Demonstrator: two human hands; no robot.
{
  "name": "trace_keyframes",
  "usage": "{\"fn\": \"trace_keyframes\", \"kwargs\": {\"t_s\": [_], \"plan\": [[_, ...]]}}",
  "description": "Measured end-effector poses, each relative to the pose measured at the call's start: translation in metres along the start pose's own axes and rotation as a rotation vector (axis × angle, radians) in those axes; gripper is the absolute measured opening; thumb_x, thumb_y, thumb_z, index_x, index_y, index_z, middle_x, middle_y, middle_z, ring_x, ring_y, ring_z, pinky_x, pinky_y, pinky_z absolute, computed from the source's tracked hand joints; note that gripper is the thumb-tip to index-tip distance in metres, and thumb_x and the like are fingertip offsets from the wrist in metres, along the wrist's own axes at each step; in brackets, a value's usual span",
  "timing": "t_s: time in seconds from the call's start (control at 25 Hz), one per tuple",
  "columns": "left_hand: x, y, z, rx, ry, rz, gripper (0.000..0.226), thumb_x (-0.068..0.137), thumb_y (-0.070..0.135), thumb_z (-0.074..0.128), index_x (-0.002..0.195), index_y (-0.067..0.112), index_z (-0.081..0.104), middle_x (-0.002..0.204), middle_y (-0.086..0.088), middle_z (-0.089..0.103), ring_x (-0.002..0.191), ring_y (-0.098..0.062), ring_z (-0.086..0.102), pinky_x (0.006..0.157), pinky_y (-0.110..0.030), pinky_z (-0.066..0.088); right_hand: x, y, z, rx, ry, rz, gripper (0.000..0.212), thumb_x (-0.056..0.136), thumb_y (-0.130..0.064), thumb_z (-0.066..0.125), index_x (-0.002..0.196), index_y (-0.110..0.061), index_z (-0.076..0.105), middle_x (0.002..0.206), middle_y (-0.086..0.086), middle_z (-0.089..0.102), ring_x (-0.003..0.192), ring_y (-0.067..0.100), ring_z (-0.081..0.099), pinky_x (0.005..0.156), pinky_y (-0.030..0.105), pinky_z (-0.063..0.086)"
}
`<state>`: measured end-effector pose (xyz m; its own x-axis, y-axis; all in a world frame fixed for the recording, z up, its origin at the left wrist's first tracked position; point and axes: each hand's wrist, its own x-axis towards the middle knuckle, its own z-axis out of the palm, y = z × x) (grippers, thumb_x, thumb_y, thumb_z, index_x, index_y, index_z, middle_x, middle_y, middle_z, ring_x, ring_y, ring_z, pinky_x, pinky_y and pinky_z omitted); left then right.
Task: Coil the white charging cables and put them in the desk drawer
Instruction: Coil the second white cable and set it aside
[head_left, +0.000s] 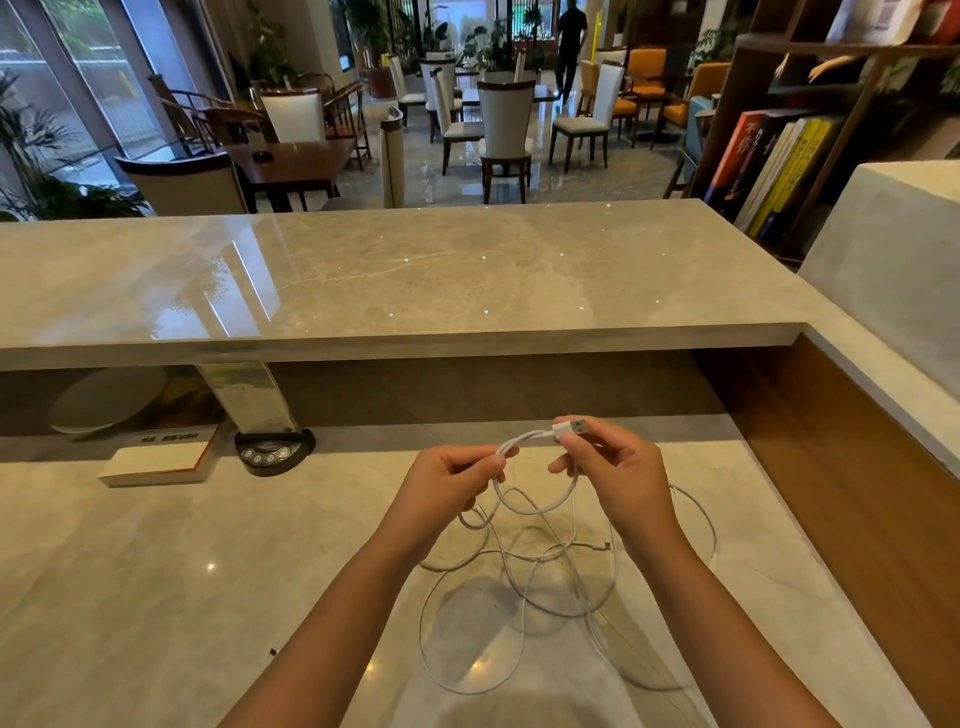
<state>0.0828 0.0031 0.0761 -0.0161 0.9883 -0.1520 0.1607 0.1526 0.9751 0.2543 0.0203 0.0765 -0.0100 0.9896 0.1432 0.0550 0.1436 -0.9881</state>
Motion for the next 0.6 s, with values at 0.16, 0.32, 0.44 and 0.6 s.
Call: {"fn": "trace_keyframes", "kwargs": {"t_s": [0.16, 0.32, 0.44, 0.6], "plan": [[0.0023, 0.0017, 0.0010, 0.081, 0.064, 0.063, 0.016, 0.086, 0.023, 0.062, 0.075, 0.029, 0.073, 0.049, 0.011, 0.058, 0.045, 0.000, 0.045, 0.046, -0.013, 0.039, 0.0018, -0.0023, -0.0044, -0.029, -0.012, -0.021, 0.013, 0.088, -0.013, 0.058, 0.086, -0.023, 0.067, 0.078, 0.000, 0.071, 0.056, 0.018, 0.068, 0.058, 0.027, 0.054], [0.0042, -0.0028, 0.0028, 0.161, 0.106, 0.073, 0.023, 0.086, 0.030, 0.062, 0.066, 0.027, 0.073, 0.049, 0.005, 0.053, 0.048, -0.004, 0.044, 0.049, -0.017, 0.039, 0.0005, -0.0022, -0.0062, -0.014, -0.005, -0.019, 0.014, 0.089, -0.012, 0.056, 0.086, -0.021, 0.067, 0.074, -0.005, 0.073, 0.058, 0.019, 0.069, 0.056, 0.023, 0.054], [0.0016, -0.0027, 0.0043, 0.012, -0.012, -0.023, 0.028, 0.093, 0.023, 0.053, 0.073, 0.017, 0.072, 0.060, 0.003, 0.058, 0.058, -0.008, 0.053, 0.056, -0.014, 0.044, 0.0029, -0.0043, -0.0071, 0.014, -0.010, -0.001, 0.014, 0.089, -0.012, 0.056, 0.085, -0.021, 0.066, 0.072, -0.007, 0.073, 0.059, 0.017, 0.069, 0.057, 0.021, 0.055], [-0.0053, 0.0050, 0.0071, -0.573, -0.221, -0.098, 0.023, 0.096, 0.012, 0.041, 0.092, 0.003, 0.062, 0.071, -0.007, 0.069, 0.072, -0.017, 0.069, 0.076, -0.029, 0.057, 0.0095, -0.0023, -0.0027, 0.044, -0.045, 0.028, 0.015, 0.092, -0.014, 0.052, 0.090, -0.020, 0.066, 0.086, 0.003, 0.072, 0.073, 0.017, 0.070, 0.064, 0.020, 0.056]]}}
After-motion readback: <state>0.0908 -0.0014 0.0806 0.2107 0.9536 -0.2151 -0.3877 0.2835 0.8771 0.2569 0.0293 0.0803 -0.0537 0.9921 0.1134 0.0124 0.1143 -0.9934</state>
